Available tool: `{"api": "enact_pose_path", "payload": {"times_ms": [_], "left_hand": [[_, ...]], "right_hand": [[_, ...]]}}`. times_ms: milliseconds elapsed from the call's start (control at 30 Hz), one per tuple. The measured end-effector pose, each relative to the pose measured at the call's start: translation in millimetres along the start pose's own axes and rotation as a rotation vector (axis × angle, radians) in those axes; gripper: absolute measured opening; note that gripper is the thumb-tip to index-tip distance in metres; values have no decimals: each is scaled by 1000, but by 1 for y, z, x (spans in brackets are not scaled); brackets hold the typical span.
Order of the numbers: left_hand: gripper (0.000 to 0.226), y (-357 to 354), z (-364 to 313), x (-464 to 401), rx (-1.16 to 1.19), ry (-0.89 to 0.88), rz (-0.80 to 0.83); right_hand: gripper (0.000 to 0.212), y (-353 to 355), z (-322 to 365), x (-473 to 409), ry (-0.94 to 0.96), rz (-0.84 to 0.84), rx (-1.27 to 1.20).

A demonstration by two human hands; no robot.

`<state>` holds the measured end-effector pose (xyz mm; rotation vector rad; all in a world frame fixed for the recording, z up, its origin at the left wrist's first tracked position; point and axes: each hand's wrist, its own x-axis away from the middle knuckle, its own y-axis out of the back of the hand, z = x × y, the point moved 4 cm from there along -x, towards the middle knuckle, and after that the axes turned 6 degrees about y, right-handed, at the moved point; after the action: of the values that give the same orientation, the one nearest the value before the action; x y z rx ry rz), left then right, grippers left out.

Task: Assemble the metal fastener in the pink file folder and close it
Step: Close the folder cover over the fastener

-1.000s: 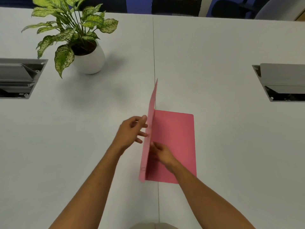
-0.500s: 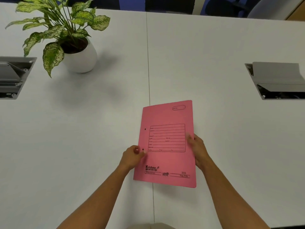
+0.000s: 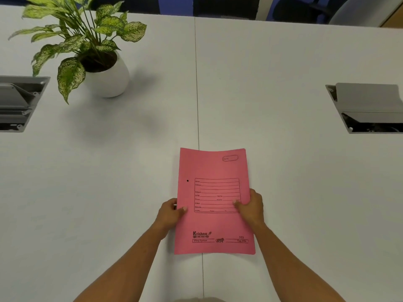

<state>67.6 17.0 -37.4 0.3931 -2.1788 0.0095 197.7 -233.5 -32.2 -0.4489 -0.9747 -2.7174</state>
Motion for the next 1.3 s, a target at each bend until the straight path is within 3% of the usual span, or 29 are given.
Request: {"api": "enact_pose_path", "payload": {"times_ms": [167, 333, 533, 667, 900, 1300], "left_hand": [[17, 3, 3, 1, 107, -30, 39], [22, 15, 4, 2, 188, -23, 62], [18, 37, -5, -4, 228, -33, -14], [20, 58, -19, -17, 206, -44, -139], [51, 102, -58, -41, 197, -121, -283], [57, 170, -134, -126, 59, -192, -459]], "right_hand": [[57, -3, -9, 9, -22, -23, -93], [46, -7, -13, 9, -159, 15, -367], [18, -25, 2, 4, -122, 134, -417], [21, -42, 27, -5, -23, 133, -391], [34, -71, 86, -44, 67, 89, -324], [43, -138, 164, -146, 158, 75, -166]]}}
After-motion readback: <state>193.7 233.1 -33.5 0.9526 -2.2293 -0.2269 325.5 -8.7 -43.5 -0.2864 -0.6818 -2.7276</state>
